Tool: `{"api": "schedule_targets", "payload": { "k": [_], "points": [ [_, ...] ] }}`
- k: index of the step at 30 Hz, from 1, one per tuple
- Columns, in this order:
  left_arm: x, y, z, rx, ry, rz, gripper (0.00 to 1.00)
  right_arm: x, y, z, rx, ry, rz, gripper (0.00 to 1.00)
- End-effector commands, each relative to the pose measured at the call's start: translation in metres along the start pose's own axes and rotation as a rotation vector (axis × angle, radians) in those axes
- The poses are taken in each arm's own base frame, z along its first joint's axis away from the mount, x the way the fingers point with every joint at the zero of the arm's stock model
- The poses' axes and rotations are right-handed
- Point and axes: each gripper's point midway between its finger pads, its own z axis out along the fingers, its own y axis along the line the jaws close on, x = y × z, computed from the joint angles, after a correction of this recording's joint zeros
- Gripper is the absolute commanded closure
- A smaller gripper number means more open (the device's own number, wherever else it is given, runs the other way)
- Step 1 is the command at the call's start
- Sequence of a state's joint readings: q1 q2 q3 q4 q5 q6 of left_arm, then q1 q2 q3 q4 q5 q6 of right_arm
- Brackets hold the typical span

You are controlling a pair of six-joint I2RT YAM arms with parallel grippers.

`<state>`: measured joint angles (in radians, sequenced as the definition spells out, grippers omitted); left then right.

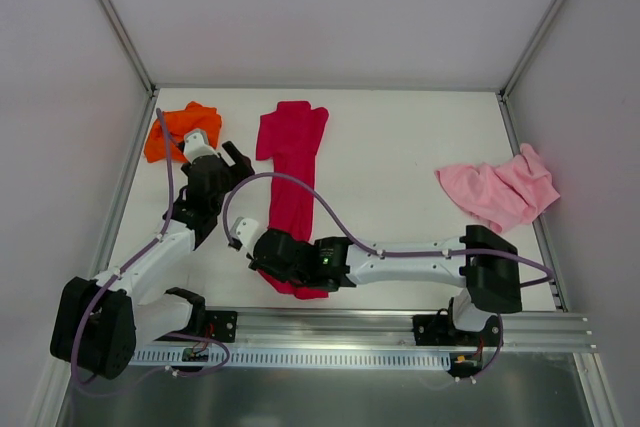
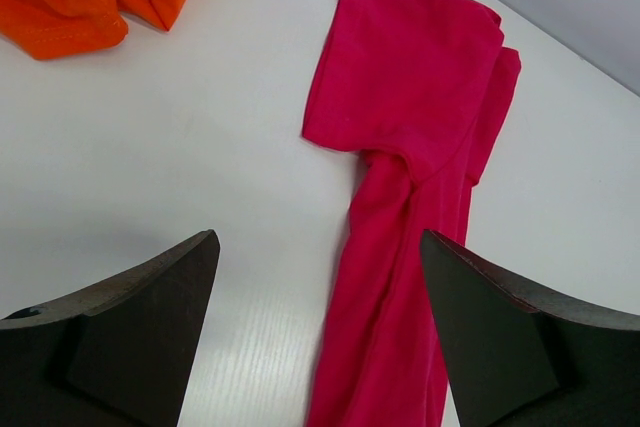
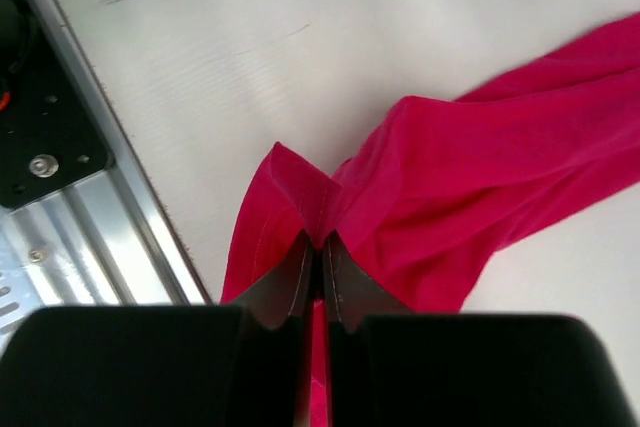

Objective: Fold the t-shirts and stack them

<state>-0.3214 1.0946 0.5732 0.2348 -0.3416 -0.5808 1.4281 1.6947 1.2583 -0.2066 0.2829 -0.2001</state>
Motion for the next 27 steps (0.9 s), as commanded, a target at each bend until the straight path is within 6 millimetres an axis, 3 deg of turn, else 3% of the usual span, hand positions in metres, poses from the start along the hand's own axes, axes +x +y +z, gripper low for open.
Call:
{"api": "schedule_targets", "payload": {
  "k": [1,8,9,10,12,14,20,23,27],
  "points": [
    [-0.010,-0.012,0.001,0.048,-0.038,0.006,0.17,-0.007,-0.027,-0.012,0.168,-0.030,0.006,0.99],
    [-0.009,-0.013,0.001,0.055,-0.030,0.012,0.17,0.008,-0.052,-0.031,0.423,0.067,-0.009,0.99],
    [-0.009,-0.014,0.001,0.059,-0.030,0.009,0.17,0.015,-0.060,-0.041,0.504,0.102,-0.043,0.99],
    [-0.009,-0.015,0.001,0.061,-0.030,0.009,0.17,0.005,-0.062,-0.049,0.540,0.094,-0.029,0.99],
    [-0.008,-0.015,0.002,0.060,-0.026,0.012,0.17,0.004,-0.068,-0.062,0.663,0.115,-0.018,0.99],
    [-0.007,-0.016,0.002,0.065,-0.022,0.012,0.17,0.014,-0.074,-0.073,0.766,0.154,-0.033,0.99],
    [-0.006,-0.017,0.003,0.071,-0.014,0.014,0.17,0.018,-0.085,-0.097,0.920,0.150,0.035,0.99],
    [-0.004,-0.020,0.004,0.083,-0.004,0.010,0.17,0.033,-0.103,-0.118,1.028,0.205,0.008,0.99],
    [-0.001,-0.022,0.004,0.099,0.010,0.008,0.18,0.056,-0.116,-0.127,1.117,0.235,0.057,0.99]
  ]
}}
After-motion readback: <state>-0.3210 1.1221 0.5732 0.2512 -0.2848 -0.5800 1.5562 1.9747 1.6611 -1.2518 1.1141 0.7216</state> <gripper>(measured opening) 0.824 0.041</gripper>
